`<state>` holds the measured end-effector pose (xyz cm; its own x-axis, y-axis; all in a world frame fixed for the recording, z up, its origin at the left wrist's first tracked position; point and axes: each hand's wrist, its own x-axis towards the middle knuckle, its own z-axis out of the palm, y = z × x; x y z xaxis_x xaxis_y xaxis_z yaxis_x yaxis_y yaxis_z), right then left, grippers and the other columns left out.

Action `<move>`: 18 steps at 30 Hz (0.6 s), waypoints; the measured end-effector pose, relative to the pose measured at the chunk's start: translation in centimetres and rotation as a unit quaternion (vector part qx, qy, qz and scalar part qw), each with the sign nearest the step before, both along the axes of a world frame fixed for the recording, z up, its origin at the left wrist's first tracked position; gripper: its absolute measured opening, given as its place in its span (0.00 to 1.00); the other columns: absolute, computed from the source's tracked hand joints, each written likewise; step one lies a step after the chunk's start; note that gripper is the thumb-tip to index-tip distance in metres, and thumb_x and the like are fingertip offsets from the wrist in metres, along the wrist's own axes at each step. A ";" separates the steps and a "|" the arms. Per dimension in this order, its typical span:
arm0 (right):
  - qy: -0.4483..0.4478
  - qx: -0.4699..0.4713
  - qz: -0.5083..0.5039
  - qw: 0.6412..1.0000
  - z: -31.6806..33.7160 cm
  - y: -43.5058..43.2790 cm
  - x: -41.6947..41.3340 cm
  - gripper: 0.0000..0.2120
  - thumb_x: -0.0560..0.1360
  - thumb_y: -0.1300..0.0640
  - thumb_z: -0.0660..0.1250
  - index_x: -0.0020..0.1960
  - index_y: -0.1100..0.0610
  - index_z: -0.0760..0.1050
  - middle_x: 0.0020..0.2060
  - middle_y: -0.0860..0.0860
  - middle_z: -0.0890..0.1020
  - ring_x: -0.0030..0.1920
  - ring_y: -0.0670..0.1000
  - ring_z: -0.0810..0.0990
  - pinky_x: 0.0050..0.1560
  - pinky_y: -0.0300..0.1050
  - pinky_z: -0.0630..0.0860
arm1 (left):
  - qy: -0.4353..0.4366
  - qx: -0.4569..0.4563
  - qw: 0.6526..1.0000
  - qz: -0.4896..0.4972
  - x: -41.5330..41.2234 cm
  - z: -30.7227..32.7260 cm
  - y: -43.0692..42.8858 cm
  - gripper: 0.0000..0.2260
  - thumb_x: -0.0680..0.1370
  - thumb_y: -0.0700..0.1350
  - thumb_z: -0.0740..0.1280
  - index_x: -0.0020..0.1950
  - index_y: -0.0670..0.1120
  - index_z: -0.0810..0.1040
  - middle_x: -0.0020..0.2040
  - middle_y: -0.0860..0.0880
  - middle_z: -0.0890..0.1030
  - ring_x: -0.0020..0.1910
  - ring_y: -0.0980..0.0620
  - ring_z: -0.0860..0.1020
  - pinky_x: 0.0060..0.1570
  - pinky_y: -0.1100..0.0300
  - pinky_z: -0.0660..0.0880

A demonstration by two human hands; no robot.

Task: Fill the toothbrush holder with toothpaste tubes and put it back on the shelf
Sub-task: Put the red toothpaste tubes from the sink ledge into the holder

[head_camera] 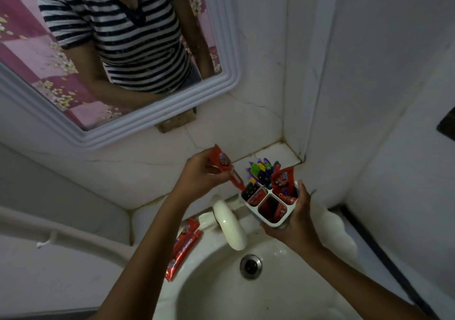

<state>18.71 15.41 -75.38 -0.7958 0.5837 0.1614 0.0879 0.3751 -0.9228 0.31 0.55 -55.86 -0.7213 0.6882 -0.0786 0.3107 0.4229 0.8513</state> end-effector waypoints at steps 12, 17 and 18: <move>0.007 0.014 0.002 1.000 0.0 0.2 0.0 0.68 0.56 0.53 0.88 0.81 0.52 0.45 0.75 0.57 0.61 0.72 0.55 0.72 0.68 0.48 0.76 | 0.117 -0.205 0.970 0.051 -3.1 -5.5 -5.4 0.11 0.75 0.45 0.71 0.57 0.48 0.79 0.52 0.49 0.82 0.51 0.50 0.81 0.50 0.59 0.77; 0.018 0.014 0.001 1.000 0.0 0.1 0.0 0.68 0.55 0.57 0.88 0.80 0.48 0.45 0.75 0.58 0.61 0.72 0.57 0.73 0.67 0.48 0.76 | 0.113 -0.470 0.874 0.056 -3.0 -11.6 -11.4 0.11 0.71 0.52 0.72 0.51 0.51 0.80 0.51 0.53 0.81 0.52 0.51 0.78 0.52 0.58 0.76; 0.018 0.013 0.000 1.000 0.0 0.1 0.0 0.68 0.55 0.58 0.88 0.80 0.48 0.46 0.74 0.59 0.61 0.72 0.58 0.73 0.67 0.48 0.76 | 0.113 -0.484 0.866 0.050 -2.5 -12.5 -11.9 0.11 0.71 0.53 0.71 0.50 0.50 0.80 0.50 0.52 0.82 0.49 0.51 0.78 0.51 0.57 0.78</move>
